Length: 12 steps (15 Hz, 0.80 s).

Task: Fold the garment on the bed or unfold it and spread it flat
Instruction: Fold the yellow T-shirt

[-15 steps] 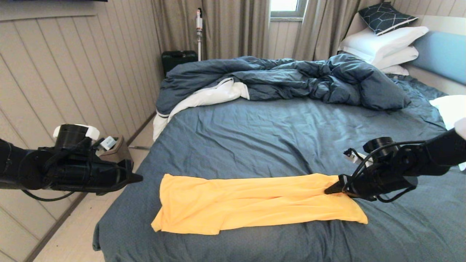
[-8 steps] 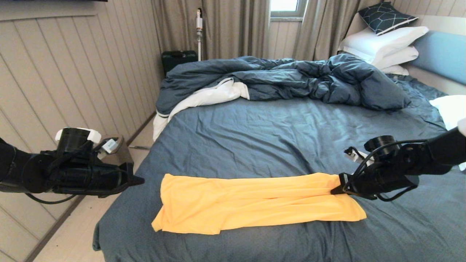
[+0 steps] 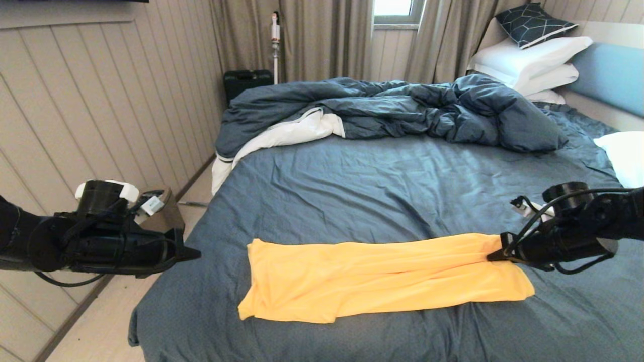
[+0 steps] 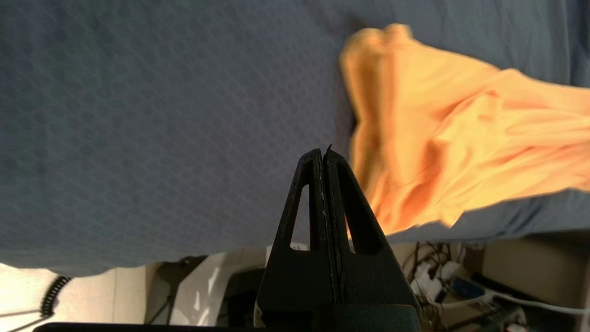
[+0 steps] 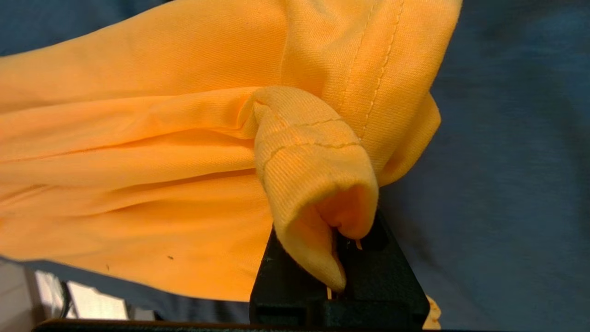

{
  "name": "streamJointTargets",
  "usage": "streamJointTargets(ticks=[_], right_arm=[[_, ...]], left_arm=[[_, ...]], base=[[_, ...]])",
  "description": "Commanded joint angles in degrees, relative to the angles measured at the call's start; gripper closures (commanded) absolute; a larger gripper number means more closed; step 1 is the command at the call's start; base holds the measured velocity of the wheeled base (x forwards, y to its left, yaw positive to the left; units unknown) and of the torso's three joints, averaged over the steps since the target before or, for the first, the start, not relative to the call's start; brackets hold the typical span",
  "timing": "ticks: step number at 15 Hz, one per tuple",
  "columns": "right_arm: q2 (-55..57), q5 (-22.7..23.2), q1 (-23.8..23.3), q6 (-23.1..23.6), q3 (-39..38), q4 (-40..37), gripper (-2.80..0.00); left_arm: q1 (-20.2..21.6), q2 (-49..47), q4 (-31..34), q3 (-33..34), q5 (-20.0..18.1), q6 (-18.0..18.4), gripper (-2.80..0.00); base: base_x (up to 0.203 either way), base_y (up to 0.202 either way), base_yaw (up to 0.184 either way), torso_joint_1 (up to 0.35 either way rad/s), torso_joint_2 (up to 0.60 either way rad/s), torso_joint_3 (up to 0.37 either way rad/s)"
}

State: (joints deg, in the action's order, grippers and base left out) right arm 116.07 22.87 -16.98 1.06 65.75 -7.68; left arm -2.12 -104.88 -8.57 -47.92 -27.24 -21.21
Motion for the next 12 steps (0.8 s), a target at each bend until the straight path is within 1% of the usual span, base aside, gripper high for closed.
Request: streamJointTargets(ticks=[1,4,7,8,10,12], right_arm=[[0.11,0.13,-3.35,1.27,0.57,-0.11,0.00],[1.61,0.07,-9.81,4.36,2.40,-0.25,0.00],[5.23,0.01,-16.75,7.17,7.29,-0.72,0.00],[5.97,-0.01,-19.06,8.18,9.48,-2.07,0.00],[6.88,0.04,-23.40,11.66,14.39,-6.69,0.00],[7.13,0.07,-26.11,13.46,19.21,-10.86,0.00]], left_arm=[[0.01,0.22,-0.16,0.31,-0.51,-0.15,0.00],[-0.07,0.46,-0.39,0.70,-0.54,-0.23,0.00],[-0.08,0.64,-0.66,1.16,-0.54,-0.23,0.00],[-0.16,0.64,-0.66,1.22,-0.54,-0.23,0.00],[-0.25,0.72,-1.20,1.62,-0.63,-0.23,0.00],[-0.34,0.73,-1.80,1.95,-0.63,-0.23,0.00]], base=[[0.000,0.000,0.000,0.000,0.00,0.000],[0.000,0.000,0.000,0.000,0.00,0.000],[0.000,0.000,0.000,0.000,0.00,0.000],[0.000,0.000,0.000,0.000,0.00,0.000],[0.000,0.000,0.000,0.000,0.00,0.000],[0.000,0.000,0.000,0.000,0.00,0.000]])
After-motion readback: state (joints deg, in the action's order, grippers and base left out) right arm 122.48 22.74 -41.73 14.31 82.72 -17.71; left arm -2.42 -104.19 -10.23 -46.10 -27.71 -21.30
